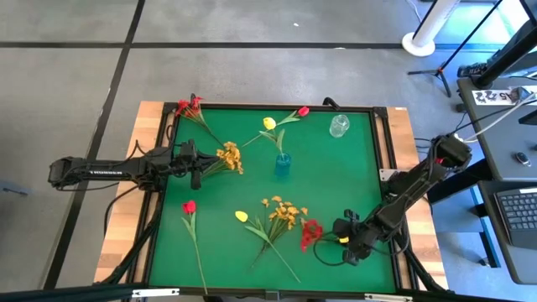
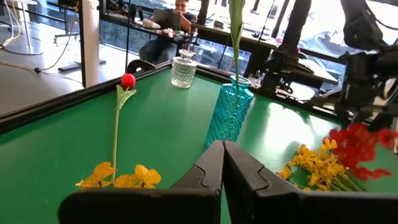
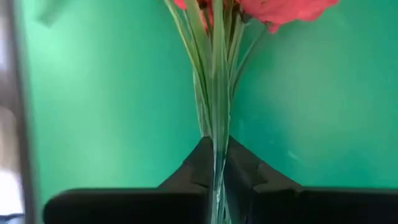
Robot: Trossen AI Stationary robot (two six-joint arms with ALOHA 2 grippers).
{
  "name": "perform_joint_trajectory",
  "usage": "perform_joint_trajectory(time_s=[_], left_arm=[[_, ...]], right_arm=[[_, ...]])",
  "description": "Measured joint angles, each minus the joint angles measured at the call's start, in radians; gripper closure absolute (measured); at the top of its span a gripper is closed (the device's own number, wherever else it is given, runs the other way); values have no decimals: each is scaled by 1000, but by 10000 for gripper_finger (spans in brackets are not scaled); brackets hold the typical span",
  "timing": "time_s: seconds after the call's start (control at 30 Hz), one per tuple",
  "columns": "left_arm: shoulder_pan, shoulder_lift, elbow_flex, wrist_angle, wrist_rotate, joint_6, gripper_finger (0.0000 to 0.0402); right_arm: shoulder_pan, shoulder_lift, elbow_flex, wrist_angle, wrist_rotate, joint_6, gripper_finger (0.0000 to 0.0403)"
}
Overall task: Sort flowers into vase by color
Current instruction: Put the bottom red flowers into the transparent crystal vase
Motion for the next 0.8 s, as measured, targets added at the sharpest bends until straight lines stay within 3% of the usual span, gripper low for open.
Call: perform_joint_trajectory(time_s=[0.1, 0.2, 0.47, 0.67, 0.73, 0.8], left_arm=[[0, 0, 0, 0, 0, 0, 399], [0, 0, 0, 0, 0, 0, 399], [0, 0, 0, 0, 0, 0, 399], [0, 0, 0, 0, 0, 0, 399], [0, 0, 0, 0, 0, 0, 399], [0, 0, 0, 0, 0, 0, 399]], right_arm=[[-1, -85, 0, -17, 84, -27, 391], [-1, -208, 0, -32, 242, -77, 393], [0, -547, 1, -38, 830, -384, 394], [-12, -660, 1, -40, 1243, -587, 397], [-44, -664, 2, -58, 1320, -608, 397], [-96, -663, 1, -87, 1324, -606, 394]])
